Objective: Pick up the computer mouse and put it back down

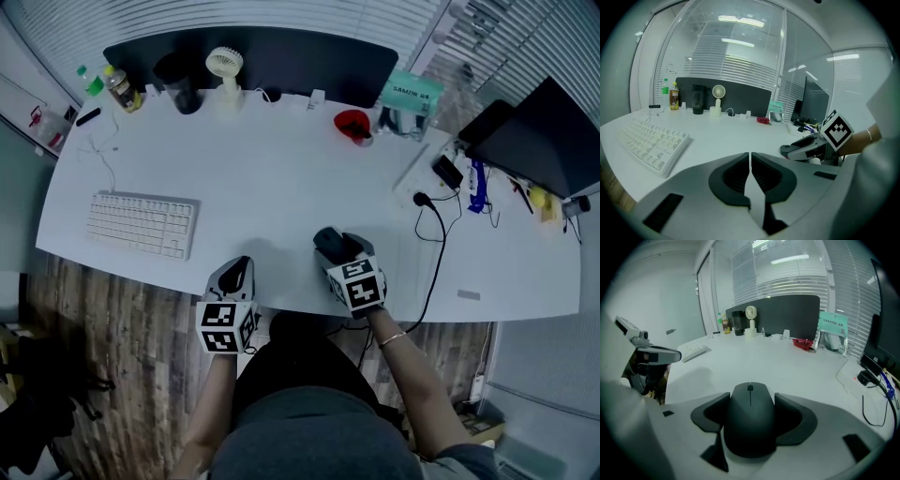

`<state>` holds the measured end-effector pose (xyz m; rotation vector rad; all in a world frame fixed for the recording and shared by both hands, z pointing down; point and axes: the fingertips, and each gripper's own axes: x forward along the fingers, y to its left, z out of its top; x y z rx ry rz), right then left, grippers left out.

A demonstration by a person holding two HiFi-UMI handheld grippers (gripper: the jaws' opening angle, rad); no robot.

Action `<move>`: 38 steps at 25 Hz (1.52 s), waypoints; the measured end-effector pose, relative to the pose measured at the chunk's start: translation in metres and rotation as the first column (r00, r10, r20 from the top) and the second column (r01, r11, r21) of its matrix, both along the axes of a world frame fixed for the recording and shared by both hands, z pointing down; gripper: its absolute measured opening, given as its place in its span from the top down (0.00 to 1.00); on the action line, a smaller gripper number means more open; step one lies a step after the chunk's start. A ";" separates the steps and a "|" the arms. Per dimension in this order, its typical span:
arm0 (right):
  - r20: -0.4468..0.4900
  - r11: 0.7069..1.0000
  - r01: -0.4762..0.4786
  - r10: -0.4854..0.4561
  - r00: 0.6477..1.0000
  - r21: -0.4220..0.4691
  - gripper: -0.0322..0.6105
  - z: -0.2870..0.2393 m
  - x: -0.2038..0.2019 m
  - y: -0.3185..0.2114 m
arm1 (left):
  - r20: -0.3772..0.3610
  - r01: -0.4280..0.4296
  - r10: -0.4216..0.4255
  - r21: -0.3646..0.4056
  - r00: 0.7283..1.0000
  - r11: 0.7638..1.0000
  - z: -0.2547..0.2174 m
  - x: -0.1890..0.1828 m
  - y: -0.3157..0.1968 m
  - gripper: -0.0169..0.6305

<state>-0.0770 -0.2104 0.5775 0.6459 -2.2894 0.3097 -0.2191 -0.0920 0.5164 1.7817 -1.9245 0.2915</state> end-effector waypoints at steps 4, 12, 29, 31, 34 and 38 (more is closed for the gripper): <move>0.028 0.997 -0.072 0.072 0.997 0.006 0.49 -0.010 0.006 -0.009 | 0.000 -0.027 0.027 0.007 1.000 1.000 -0.001 0.002 -0.007 0.92; 0.053 0.965 -0.263 0.261 0.964 0.021 0.48 -0.026 0.051 -0.034 | 0.001 -0.128 0.128 0.024 0.992 0.991 -0.008 0.022 -0.031 0.92; 0.011 0.806 -0.591 0.591 0.807 0.026 0.48 -0.018 0.187 -0.047 | -0.012 -0.337 0.337 0.006 0.941 0.941 0.001 0.082 -0.064 0.92; 0.002 0.792 -0.610 0.610 0.792 0.024 0.48 -0.015 0.198 -0.045 | -0.012 -0.356 0.356 0.003 0.934 0.934 0.002 0.089 -0.067 0.92; -0.008 0.771 -0.637 0.637 0.771 0.021 0.48 -0.010 0.211 -0.045 | -0.013 -0.378 0.378 -0.006 0.926 0.926 0.004 0.097 -0.071 0.92; -0.019 0.754 -0.656 0.657 0.754 0.019 0.48 -0.005 0.222 -0.046 | -0.013 -0.395 0.395 -0.017 0.919 0.919 0.008 0.102 -0.075 0.92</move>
